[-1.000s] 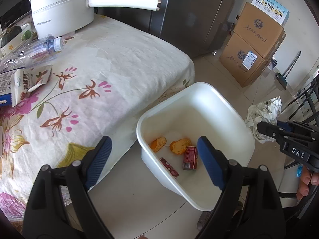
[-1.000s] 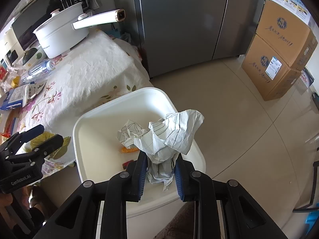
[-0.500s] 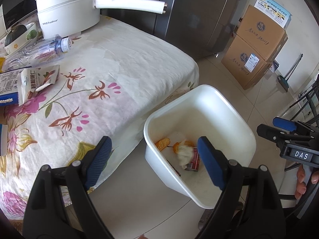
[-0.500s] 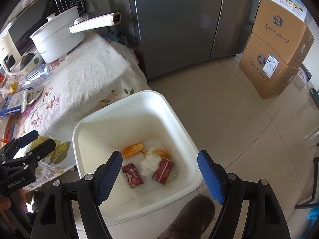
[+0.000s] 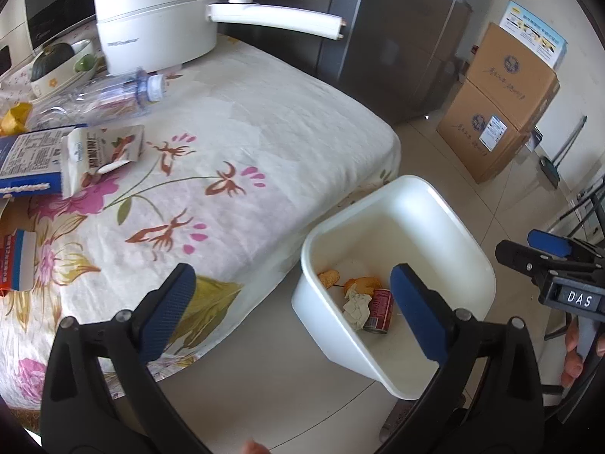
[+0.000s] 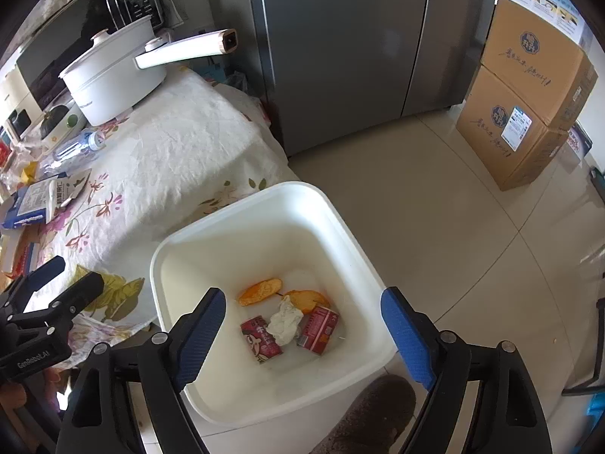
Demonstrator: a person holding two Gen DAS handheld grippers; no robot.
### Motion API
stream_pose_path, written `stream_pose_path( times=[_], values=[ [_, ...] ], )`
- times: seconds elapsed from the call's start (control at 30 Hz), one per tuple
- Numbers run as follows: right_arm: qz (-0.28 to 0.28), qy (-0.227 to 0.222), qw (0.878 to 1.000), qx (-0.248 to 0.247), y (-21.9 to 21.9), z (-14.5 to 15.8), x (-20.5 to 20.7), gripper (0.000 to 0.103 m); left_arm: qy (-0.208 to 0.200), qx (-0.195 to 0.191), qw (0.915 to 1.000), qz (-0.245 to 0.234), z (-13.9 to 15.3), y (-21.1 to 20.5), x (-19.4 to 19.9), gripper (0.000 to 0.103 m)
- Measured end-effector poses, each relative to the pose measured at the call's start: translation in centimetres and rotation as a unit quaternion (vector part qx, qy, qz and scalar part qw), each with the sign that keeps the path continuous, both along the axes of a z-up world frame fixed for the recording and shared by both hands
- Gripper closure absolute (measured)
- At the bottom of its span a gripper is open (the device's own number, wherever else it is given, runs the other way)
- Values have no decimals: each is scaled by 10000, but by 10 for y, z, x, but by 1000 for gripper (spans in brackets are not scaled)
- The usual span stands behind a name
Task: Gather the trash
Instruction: 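Open the left gripper to drop the peel while the right gripper drops the paper, then grasp the orange-and-white wrapper on the table with the left gripper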
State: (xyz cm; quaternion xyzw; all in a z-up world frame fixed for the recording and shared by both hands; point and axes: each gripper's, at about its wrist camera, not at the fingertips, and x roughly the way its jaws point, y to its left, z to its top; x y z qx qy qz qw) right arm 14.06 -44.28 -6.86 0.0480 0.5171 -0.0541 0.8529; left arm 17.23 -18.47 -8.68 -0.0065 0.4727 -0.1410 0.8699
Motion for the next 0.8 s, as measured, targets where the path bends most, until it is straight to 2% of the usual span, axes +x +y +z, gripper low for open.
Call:
stream_pose_path(
  times=[0.07,0.13,0.4,0.8],
  values=[
    [43,2,10000,-13,7,2,3,10,12,-11,9999,105,2,8,1,1],
    [98,-30,9999,-35,15,5,7,0,7,-25,9998,199,5,16,1,1],
    [512,-101,9984,-238,55,13,22,0,-202,88,9984,530,23,56,-6,1],
    [770,-90,9969,-107,109,15,39,0,-266,162,9915,1259,36,146,-15,1]
  ],
)
